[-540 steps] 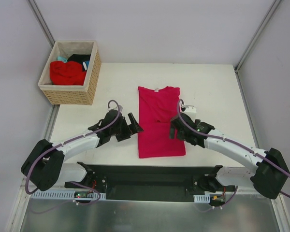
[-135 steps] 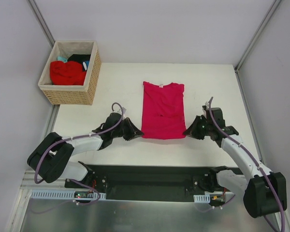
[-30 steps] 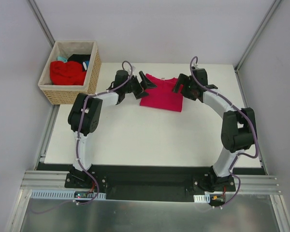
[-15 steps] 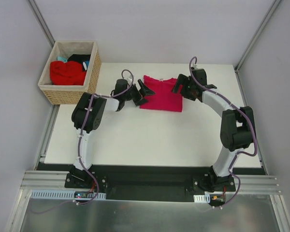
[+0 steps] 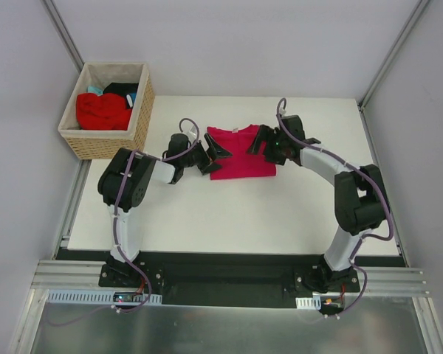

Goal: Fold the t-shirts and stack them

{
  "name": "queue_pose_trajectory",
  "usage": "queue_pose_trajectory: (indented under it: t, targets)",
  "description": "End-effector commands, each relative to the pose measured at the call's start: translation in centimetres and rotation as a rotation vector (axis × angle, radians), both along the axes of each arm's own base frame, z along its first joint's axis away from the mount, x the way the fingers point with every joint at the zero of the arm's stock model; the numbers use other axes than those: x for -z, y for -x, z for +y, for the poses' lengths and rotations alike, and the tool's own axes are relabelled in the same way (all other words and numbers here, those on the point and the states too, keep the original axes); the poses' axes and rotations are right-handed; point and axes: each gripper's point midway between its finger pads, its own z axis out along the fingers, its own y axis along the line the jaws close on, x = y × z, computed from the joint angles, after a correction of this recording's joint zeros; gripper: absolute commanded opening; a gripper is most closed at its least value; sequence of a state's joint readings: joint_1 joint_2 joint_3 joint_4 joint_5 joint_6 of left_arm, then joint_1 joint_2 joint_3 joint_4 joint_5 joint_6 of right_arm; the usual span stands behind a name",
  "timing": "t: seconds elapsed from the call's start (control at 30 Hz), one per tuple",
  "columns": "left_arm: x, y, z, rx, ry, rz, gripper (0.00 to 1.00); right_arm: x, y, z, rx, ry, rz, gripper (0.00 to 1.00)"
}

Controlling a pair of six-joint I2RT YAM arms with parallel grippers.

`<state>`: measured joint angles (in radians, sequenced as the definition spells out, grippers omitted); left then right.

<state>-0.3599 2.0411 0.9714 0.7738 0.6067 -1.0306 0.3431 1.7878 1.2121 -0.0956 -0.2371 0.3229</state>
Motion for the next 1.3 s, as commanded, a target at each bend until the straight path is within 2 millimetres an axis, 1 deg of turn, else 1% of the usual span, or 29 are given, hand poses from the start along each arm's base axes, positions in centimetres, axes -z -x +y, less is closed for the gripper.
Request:
queue_pose_trajectory:
  t: [0.0, 0.07, 0.1, 0.13, 0.23, 0.37, 0.4, 0.47, 0.57, 0.6, 0.63, 0.67, 0.73, 0.8, 0.87, 0.9, 0.93, 0.97, 1.0, 1.03, 1.07, 1.1, 1.13, 1.17, 1.2, 1.23, 1.27]
  targets:
    - [3.4, 2.0, 0.9, -0.006, -0.084, 0.107, 0.99, -4.7, 1.2, 3.0, -0.064, -0.059, -0.108, 0.9]
    - [3.3, 2.0, 0.9, -0.006, -0.083, 0.104, 0.99, -4.2, 1.5, 3.0, -0.062, -0.045, -0.097, 0.9]
    - [3.2, 2.0, 0.9, -0.01, -0.083, 0.103, 0.99, -3.5, 1.6, 2.6, -0.056, -0.028, -0.089, 0.9]
    - [3.1, 1.8, 1.0, -0.011, -0.082, 0.098, 0.99, -3.3, 1.6, 2.4, -0.051, -0.017, -0.09, 0.91]
    - [3.3, 2.0, 1.0, -0.01, -0.088, 0.102, 0.99, -2.3, 1.4, 1.9, -0.04, 0.011, -0.084, 0.9]
    - [3.5, 2.0, 1.1, -0.009, -0.089, 0.109, 0.99, -1.6, 1.0, 1.7, -0.039, 0.016, -0.081, 0.9]
    - [3.6, 2.0, 1.2, -0.011, -0.089, 0.111, 0.99, -1.0, 0.8, 1.7, -0.042, 0.021, -0.072, 0.9]
    - [3.6, 2.1, 1.2, -0.008, -0.09, 0.111, 0.99, -0.6, 0.5, 1.6, -0.04, 0.021, -0.065, 0.9]
    - [3.8, 2.2, 1.3, -0.009, -0.093, 0.116, 0.99, 1.4, 0.4, 1.1, -0.021, 0.032, -0.035, 0.9]
    - [3.9, 2.2, 1.3, -0.011, -0.094, 0.118, 0.99, 2.4, 0.4, 1.1, -0.019, 0.036, -0.014, 0.9]
    - [3.9, 2.3, 1.3, -0.011, -0.094, 0.118, 0.99, 2.9, 0.3, 0.9, -0.013, 0.032, -0.005, 0.9]
    - [4.1, 2.4, 1.4, -0.014, -0.097, 0.124, 0.99, 3.9, 1.0, 0.7, -0.009, 0.03, 0.028, 0.9]
    - [4.2, 2.4, 1.5, -0.019, -0.1, 0.124, 0.99, 4.4, 0.7, 0.4, 0.0, 0.024, 0.016, 0.9]
    - [4.4, 2.7, 1.7, -0.02, -0.105, 0.131, 0.99, 5.2, 1.3, 0.2, 0.003, 0.024, 0.037, 0.9]
    - [5.1, 3.3, 1.9, -0.024, -0.114, 0.15, 0.99, 5.4, 1.7, 0.1, 0.003, 0.025, 0.039, 0.9]
    - [5.1, 3.5, 2.0, -0.025, -0.113, 0.156, 0.99, 6.1, 2.4, -0.2, 0.009, 0.028, 0.061, 0.9]
    - [5.3, 3.7, 2.1, -0.026, -0.116, 0.161, 0.99, 6.1, 2.6, -0.1, 0.011, 0.023, 0.059, 0.9]
    - [5.8, 4.4, 2.3, -0.027, -0.124, 0.179, 0.99, 6.2, 3.1, -0.2, 0.016, 0.02, 0.064, 0.9]
    - [5.7, 4.6, 2.4, -0.026, -0.123, 0.179, 0.99, 6.9, 3.8, -0.5, 0.02, 0.021, 0.083, 0.9]
    - [5.9, 5.0, 2.5, -0.026, -0.127, 0.181, 0.99, 7.2, 4.3, -0.4, 0.024, 0.011, 0.091, 0.89]
    - [6.4, 5.8, 2.9, -0.029, -0.138, 0.198, 0.99, 7.0, 4.7, -0.3, 0.022, 0.002, 0.09, 0.9]
    - [6.2, 6.1, 3.0, -0.028, -0.137, 0.189, 0.99, 7.1, 5.1, -0.3, 0.02, -0.001, 0.091, 0.89]
    - [6.3, 6.5, 3.2, -0.029, -0.141, 0.189, 0.99, 7.8, 6.3, -0.1, 0.011, 0.005, 0.11, 0.89]
    - [6.9, 7.7, 3.5, -0.028, -0.152, 0.211, 0.98, 7.5, 6.7, 0.0, 0.006, 0.005, 0.102, 0.89]
    - [6.4, 7.9, 3.6, -0.027, -0.148, 0.193, 0.98, 7.7, 7.6, 0.4, -0.011, 0.015, 0.106, 0.89]
    - [6.5, 8.5, 3.7, -0.024, -0.153, 0.196, 0.98, 8.4, 8.7, 0.1, -0.01, 0.03, 0.121, 0.89]
    - [7.1, 9.7, 4.0, -0.02, -0.164, 0.215, 0.99, 8.6, 9.3, 0.1, -0.012, 0.032, 0.127, 0.89]
